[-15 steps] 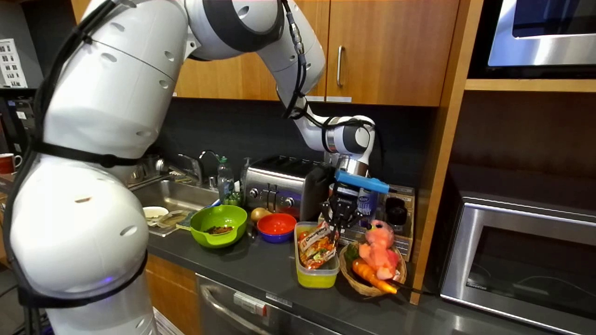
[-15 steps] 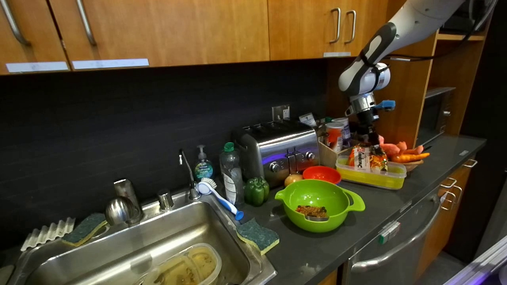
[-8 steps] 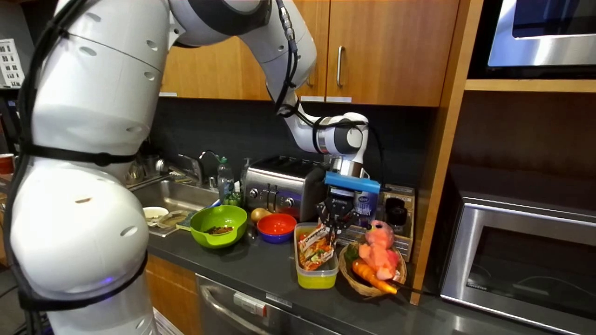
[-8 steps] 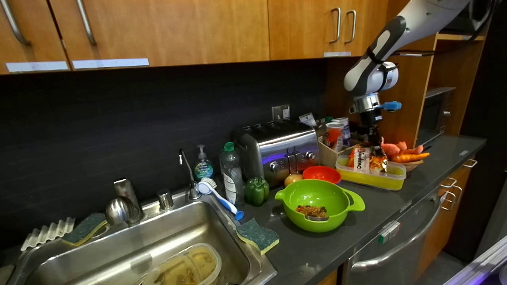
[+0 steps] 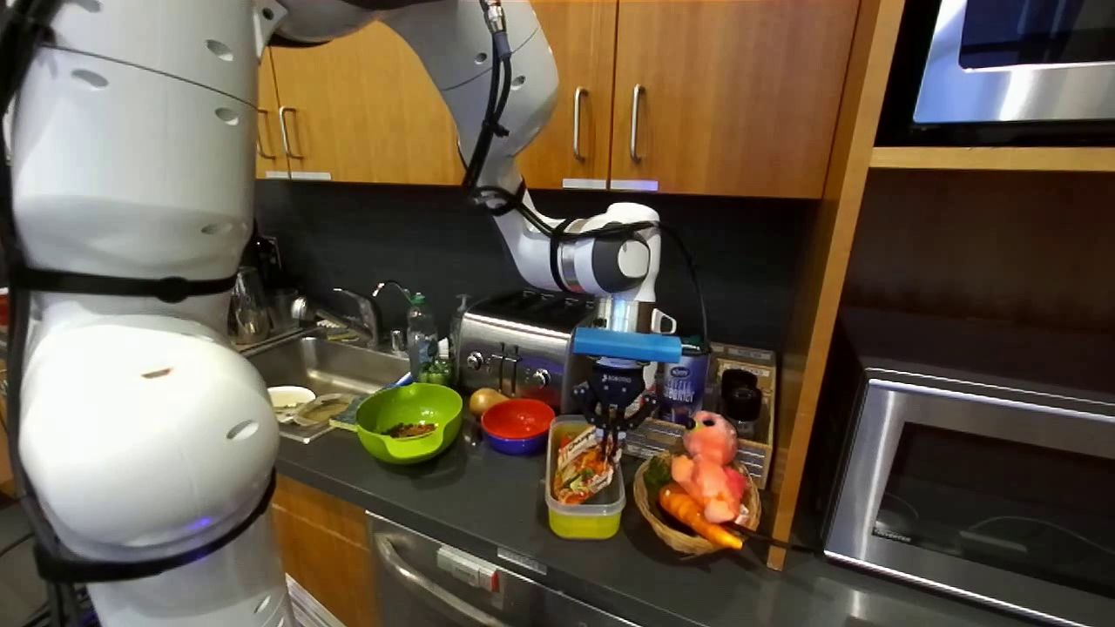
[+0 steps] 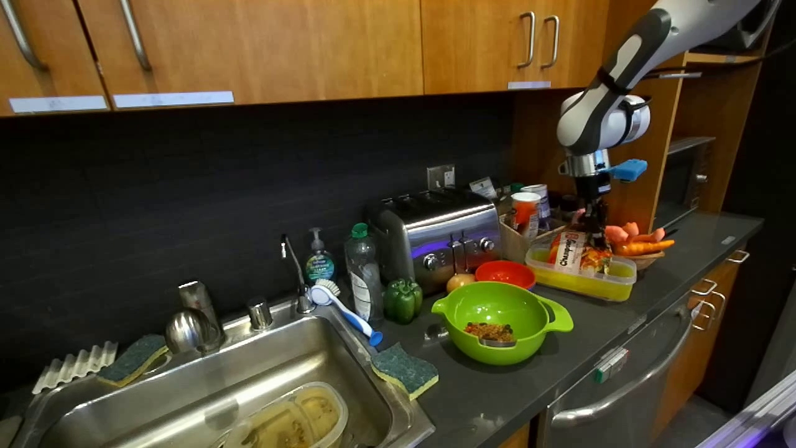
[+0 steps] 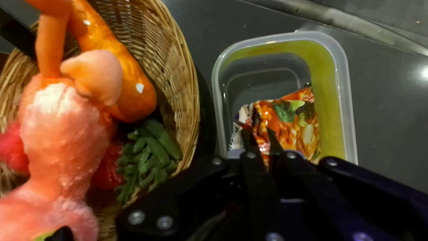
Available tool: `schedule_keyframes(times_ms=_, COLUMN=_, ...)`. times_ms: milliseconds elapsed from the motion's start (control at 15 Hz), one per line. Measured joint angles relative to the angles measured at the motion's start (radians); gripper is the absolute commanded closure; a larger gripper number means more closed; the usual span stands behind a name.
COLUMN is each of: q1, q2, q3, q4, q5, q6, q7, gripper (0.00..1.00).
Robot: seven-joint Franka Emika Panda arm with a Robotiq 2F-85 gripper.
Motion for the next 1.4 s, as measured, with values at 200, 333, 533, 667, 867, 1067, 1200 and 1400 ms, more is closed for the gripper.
schedule_keyframes(times_ms=200, q1=0.009, q2=-0.030, q3=-0.001, q4=-0.039, q5=-0.021, q6=0.035, q7=0.047, gripper=0.98)
schedule_keyframes(times_ms=333, q1=0.016, q2=-0.048, q3=-0.001, q4=-0.054, q5=-0.034, q6=0.041, q7=0.078, gripper=0.98)
schedule_keyframes(times_ms=533, q1=0.028, q2=-0.083, q3=-0.001, q4=-0.068, q5=-0.043, q6=0.034, q7=0.118, gripper=0.98)
schedule_keyframes(times_ms=667, q1=0.034, q2=-0.116, q3=-0.001, q4=-0.075, q5=-0.043, q6=0.022, q7=0.129, gripper=0.98)
schedule_keyframes(times_ms=867, q1=0.035, q2=-0.173, q3=-0.002, q4=-0.081, q5=-0.032, q6=0.001, q7=0.129, gripper=0.98)
schedule_keyframes(times_ms=1067, q1=0.038, q2=-0.230, q3=-0.004, q4=-0.089, q5=-0.027, q6=-0.014, q7=0.128, gripper=0.98)
schedule_keyframes(times_ms=1200, q1=0.045, q2=-0.265, q3=-0.004, q4=-0.099, q5=-0.027, q6=-0.019, q7=0.129, gripper=0.98)
schedule_keyframes(times_ms=1400, q1=0.066, q2=-0.309, q3=-0.003, q4=-0.124, q5=-0.027, q6=-0.023, q7=0.131, gripper=0.98)
